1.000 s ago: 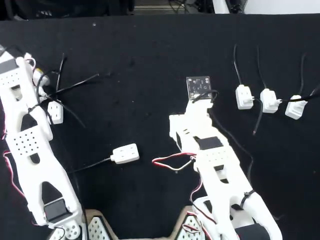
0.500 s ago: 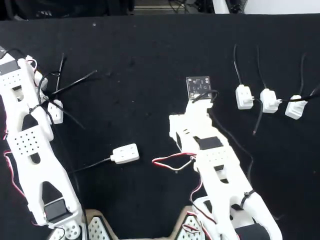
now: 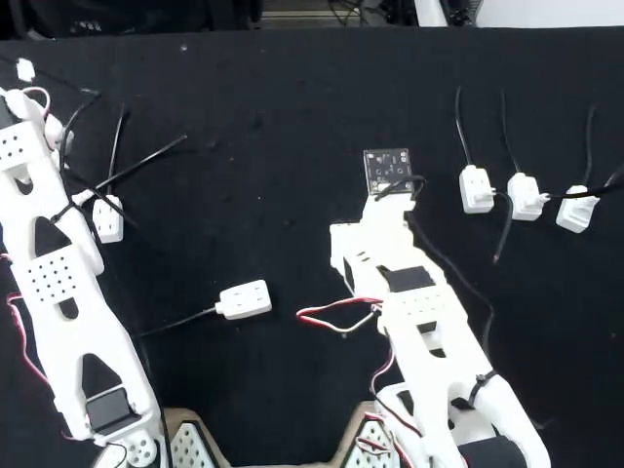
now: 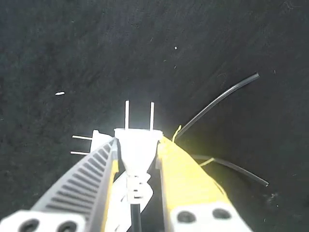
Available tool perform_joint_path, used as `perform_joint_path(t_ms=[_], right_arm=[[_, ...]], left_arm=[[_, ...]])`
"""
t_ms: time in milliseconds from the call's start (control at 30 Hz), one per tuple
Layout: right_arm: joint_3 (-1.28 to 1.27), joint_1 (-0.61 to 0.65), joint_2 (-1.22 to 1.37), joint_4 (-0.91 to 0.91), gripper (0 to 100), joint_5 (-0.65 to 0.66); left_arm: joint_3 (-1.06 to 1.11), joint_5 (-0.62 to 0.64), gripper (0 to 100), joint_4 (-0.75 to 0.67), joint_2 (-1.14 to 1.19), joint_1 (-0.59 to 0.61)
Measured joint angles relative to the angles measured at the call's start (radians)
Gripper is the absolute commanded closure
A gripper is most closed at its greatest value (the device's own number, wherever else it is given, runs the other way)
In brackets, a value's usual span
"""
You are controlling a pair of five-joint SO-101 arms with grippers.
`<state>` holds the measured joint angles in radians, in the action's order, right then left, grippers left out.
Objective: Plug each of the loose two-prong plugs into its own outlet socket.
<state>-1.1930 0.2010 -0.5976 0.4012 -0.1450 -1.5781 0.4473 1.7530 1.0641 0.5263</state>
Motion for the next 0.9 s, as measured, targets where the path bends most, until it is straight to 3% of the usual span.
perform_joint_path(t_ms=[233,400,600,800,900], right_arm=[[0.0,0.0,0.0,0.0,96.2,0.0],[0.0,0.0,0.0,0.0,96.2,0.0],[0.0,-0.005,0.0,0.0,96.2,0.0],[0.0,-0.092,0.0,0.0,96.2,-0.006],[0.0,-0.138,0.0,0.0,96.2,-0.069]], left_arm=[[0.155,-0.057,97,0.006,-0.133,-0.009],[0.491,-0.109,97,0.006,-0.411,-0.083],[0.947,-0.178,97,-0.006,-0.784,-0.262],[1.373,-0.183,97,-0.209,-1.074,-0.414],[1.582,-0.184,97,-0.35,-1.178,-0.512]])
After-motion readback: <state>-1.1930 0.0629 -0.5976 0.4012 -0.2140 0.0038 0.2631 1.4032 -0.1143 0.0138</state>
